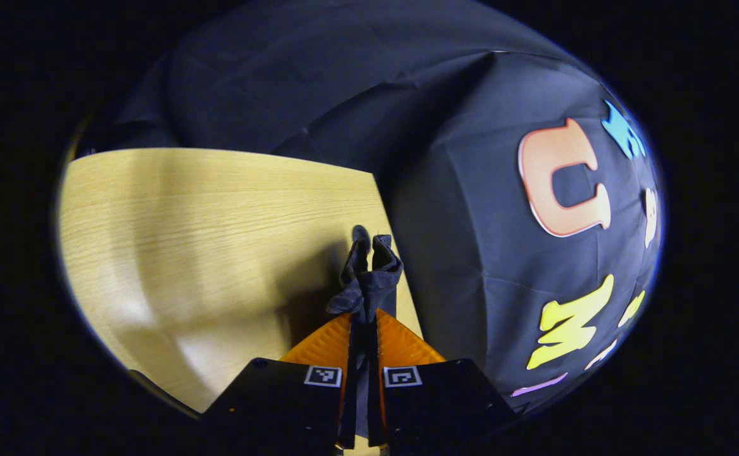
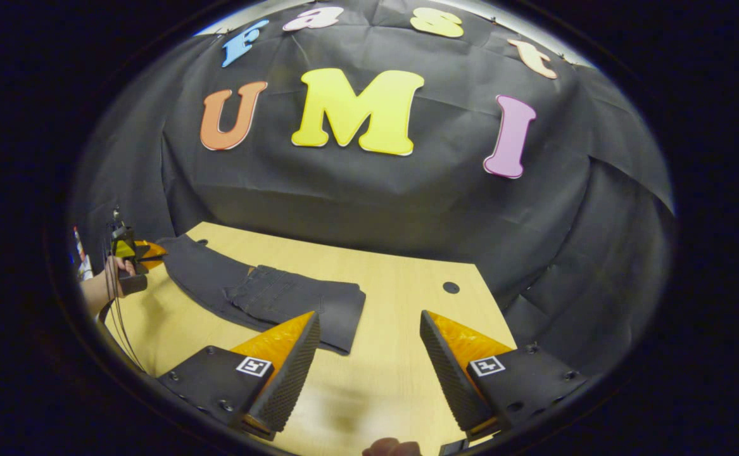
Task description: Grasp the waist and the cuffs of the jeans and fold them to make the two legs overlap; first hold the waist and fold one-third of the jeans toward the cuffs, then hold the cuffs and fold the remaining one-third in the same direction to finish folding.
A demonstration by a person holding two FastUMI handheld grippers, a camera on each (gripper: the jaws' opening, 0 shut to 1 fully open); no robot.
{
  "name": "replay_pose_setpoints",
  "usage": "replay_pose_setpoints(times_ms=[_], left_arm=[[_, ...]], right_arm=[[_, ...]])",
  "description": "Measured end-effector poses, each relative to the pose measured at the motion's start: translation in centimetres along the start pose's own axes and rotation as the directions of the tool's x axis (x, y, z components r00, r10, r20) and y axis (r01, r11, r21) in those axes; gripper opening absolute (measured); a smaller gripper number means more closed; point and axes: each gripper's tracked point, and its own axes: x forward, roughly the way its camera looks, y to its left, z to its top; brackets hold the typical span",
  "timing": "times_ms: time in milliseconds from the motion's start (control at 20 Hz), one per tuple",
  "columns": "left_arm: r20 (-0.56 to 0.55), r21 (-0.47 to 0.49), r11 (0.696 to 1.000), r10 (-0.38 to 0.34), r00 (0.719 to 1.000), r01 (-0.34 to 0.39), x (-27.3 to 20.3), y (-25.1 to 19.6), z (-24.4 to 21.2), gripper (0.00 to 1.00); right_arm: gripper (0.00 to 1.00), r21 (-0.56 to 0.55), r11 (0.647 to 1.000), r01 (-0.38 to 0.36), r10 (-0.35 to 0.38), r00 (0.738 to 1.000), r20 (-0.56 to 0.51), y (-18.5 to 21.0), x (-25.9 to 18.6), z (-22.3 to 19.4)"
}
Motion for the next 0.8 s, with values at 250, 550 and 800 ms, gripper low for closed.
replay_pose_setpoints(times_ms=[250,550,800], left_arm=[[-0.007,0.150,0.984,-0.093,0.996,0.094,-2.4,-8.3,-2.8,0.10],[-0.054,0.373,0.913,-0.157,0.986,0.165,-4.1,-16.5,-10.3,0.10],[-0.126,0.559,0.798,-0.188,0.974,0.227,-4.6,-20.6,-19.6,0.10]], right_arm=[[0.97,0.035,0.999,0.007,-0.009,0.999,0.050,-2.6,-1.9,0.4],[0.97,0.059,0.998,0.008,-0.014,0.995,0.101,-5.6,-4.0,-0.3],[0.96,0.116,0.993,0.031,-0.040,0.996,0.074,-9.4,-5.0,-3.0]])
